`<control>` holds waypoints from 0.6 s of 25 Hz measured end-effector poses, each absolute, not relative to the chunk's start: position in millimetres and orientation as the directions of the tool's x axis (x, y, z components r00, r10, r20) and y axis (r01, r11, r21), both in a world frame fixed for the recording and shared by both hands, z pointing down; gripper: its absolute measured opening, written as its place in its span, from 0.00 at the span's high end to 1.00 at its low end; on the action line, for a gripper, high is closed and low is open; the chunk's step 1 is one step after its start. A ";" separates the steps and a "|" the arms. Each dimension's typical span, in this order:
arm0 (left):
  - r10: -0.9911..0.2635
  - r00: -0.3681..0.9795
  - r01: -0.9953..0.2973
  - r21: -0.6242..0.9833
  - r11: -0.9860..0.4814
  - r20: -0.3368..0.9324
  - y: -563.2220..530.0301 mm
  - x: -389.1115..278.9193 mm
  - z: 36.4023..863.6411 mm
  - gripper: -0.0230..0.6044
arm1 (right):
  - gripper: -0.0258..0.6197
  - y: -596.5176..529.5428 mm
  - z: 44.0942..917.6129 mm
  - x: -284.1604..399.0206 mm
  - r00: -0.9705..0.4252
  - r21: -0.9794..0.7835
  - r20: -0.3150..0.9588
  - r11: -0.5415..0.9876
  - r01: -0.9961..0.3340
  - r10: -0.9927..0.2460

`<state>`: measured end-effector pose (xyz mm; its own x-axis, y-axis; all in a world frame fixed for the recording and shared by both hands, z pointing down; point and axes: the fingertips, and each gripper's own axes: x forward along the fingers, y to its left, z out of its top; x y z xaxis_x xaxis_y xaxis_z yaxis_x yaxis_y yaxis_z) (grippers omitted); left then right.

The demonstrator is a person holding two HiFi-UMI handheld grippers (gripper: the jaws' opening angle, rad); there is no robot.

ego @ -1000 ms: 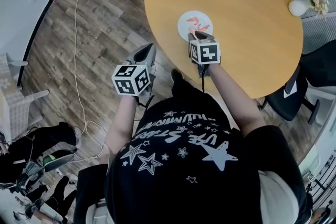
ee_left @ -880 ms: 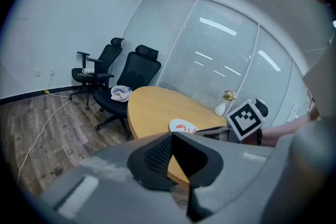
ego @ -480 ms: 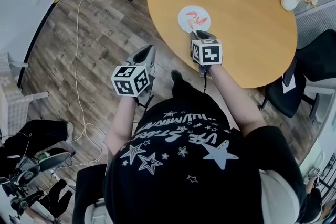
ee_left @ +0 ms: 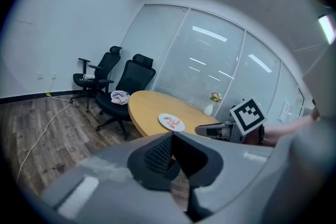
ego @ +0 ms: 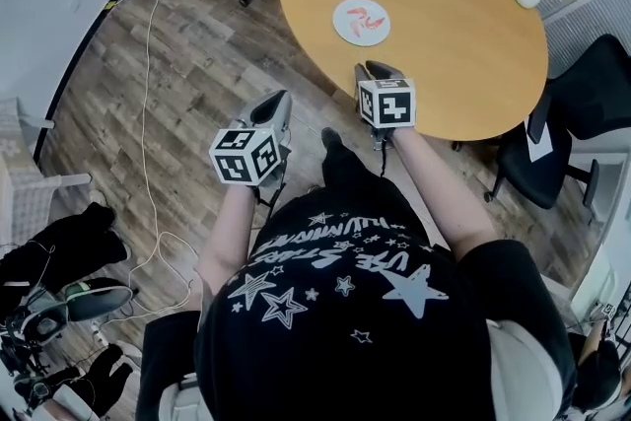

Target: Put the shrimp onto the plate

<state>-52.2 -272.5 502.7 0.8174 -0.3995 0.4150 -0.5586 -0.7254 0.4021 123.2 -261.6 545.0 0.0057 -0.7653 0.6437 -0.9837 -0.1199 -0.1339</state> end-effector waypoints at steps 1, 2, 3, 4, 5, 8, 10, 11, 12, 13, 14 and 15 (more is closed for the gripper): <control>-0.400 0.820 -0.556 0.401 -0.728 0.411 -268.0 -54.6 501.4 0.96 | 0.85 -256.3 542.0 120.0 0.008 -0.133 0.636 -0.120 -0.984 -0.771; -0.400 0.822 -0.553 0.400 -0.731 0.406 -263.1 -57.2 500.2 0.96 | 0.86 -250.6 539.0 116.7 0.011 -0.133 0.627 -0.121 -0.984 -0.779; -0.400 0.823 -0.551 0.399 -0.733 0.403 -258.2 -60.1 499.2 0.96 | 0.87 -244.8 536.2 113.4 0.013 -0.135 0.617 -0.122 -0.983 -0.787; -0.400 0.825 -0.549 0.398 -0.735 0.400 -253.4 -63.2 498.3 0.96 | 0.88 -239.0 533.6 109.9 0.015 -0.137 0.609 -0.124 -0.983 -0.793; -0.399 0.826 -0.547 0.398 -0.736 0.398 -248.5 -66.2 497.7 0.96 | 0.88 -233.2 531.5 106.6 0.016 -0.140 0.603 -0.125 -0.982 -0.798; -0.397 0.829 -0.544 0.398 -0.739 0.395 -232.9 -73.2 498.0 0.96 | 0.91 -214.9 526.3 98.0 0.016 -0.152 0.589 -0.131 -0.980 -0.808; -0.398 0.829 -0.544 0.398 -0.739 0.393 -225.1 -76.6 498.9 0.96 | 0.92 -205.7 522.0 92.9 0.017 -0.156 0.577 -0.130 -0.979 -0.817; -0.398 0.829 -0.543 0.400 -0.738 0.392 -221.7 -77.3 499.4 0.96 | 0.93 -201.8 519.2 91.3 0.018 -0.155 0.571 -0.129 -0.979 -0.821; -0.395 0.831 -0.541 0.403 -0.738 0.392 -217.9 -77.3 499.8 0.96 | 0.95 -197.7 516.3 90.2 0.019 -0.154 0.566 -0.128 -0.980 -0.824; -0.392 0.832 -0.539 0.407 -0.738 0.392 -213.8 -77.1 500.2 0.96 | 0.96 -193.4 513.5 89.2 0.020 -0.152 0.561 -0.126 -0.980 -0.827; -0.389 0.834 -0.536 0.409 -0.738 0.392 -209.8 -77.0 500.4 0.96 | 0.96 -189.5 511.0 88.1 0.019 -0.150 0.558 -0.123 -0.981 -0.830; -0.387 0.835 -0.535 0.411 -0.738 0.392 -206.4 -76.9 500.3 0.96 | 0.96 -186.3 509.2 86.9 0.015 -0.150 0.555 -0.118 -0.982 -0.831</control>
<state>-76.9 -206.4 500.3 0.8350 -0.3865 0.3916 -0.5346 -0.7383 0.4111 86.9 -186.3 509.2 0.0150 -0.8314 0.5554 -0.9815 -0.1182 -0.1503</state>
